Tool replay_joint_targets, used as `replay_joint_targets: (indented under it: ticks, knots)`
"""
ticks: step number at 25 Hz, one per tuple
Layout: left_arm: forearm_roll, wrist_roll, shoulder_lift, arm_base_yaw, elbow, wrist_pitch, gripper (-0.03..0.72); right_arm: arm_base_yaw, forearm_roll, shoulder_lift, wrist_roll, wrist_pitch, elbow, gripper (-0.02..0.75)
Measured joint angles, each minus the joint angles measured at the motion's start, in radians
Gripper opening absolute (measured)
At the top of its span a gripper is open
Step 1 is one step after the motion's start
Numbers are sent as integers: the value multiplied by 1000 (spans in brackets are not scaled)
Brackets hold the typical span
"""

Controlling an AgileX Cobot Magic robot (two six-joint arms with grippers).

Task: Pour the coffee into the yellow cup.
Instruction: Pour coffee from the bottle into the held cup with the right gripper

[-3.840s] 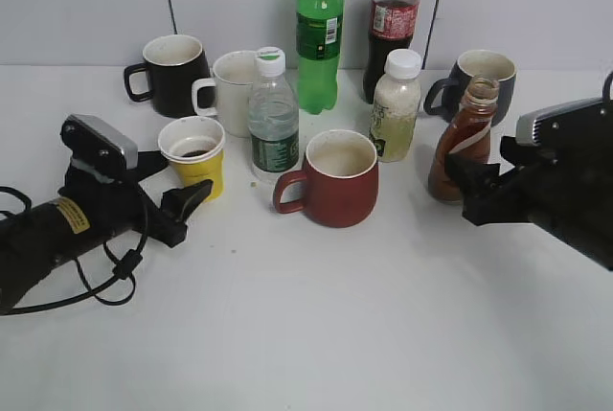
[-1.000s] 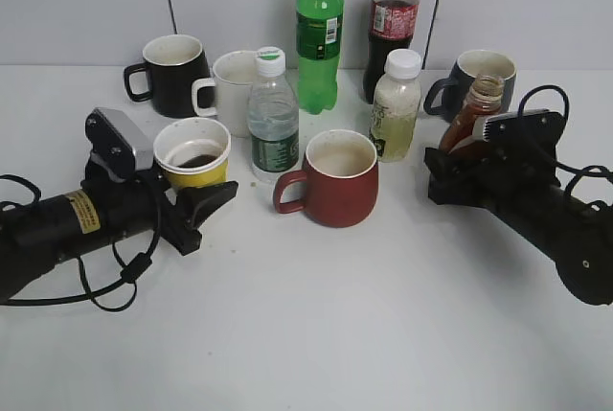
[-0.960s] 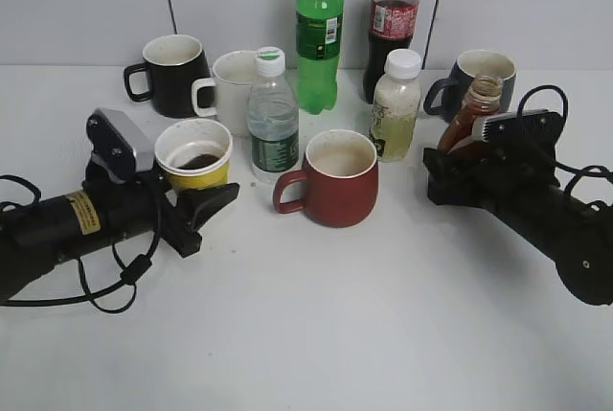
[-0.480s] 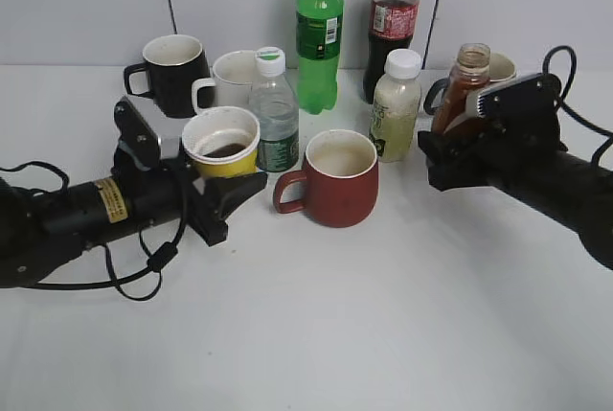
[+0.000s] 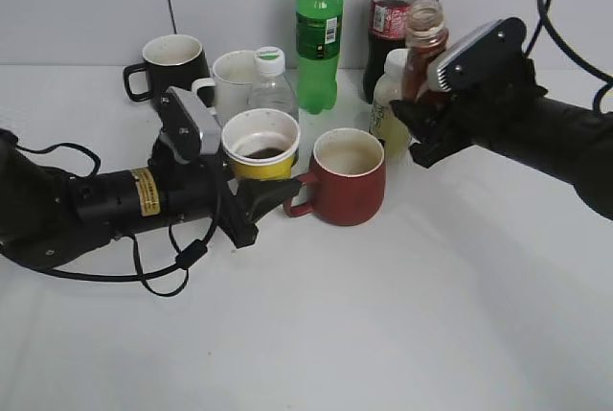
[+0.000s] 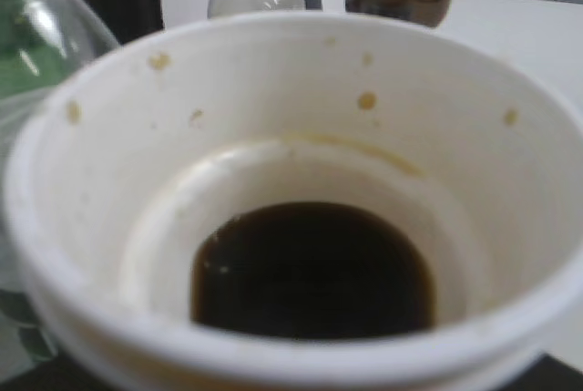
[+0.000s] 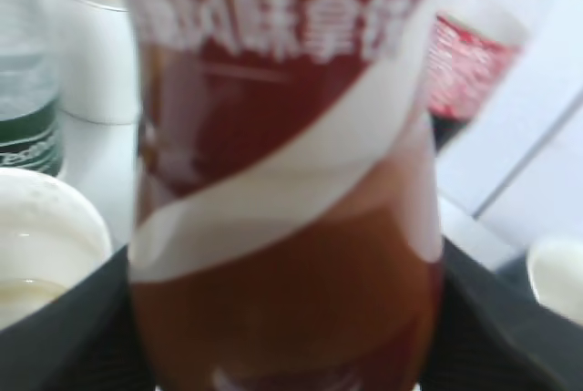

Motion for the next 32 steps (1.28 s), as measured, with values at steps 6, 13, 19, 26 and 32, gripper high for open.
replay_joint_targets:
  ticks: [6,13,19,26,32]
  knots:
    - [30,-50,-48,-3,-1,40,419,93,-7,0,-142,89,-73,505]
    - [148,-126,-66,-4,-1,66,419,147,-10,0,-293,136,-102,505]
    - [209,-157,-87,-14,-1,70,419,148,-11,0,-462,145,-104,505]
    - [227,-185,-119,-46,-3,68,419,148,-11,0,-669,146,-104,505]
    - [231,-185,-119,-79,-3,88,419,148,-11,0,-821,137,-104,505]
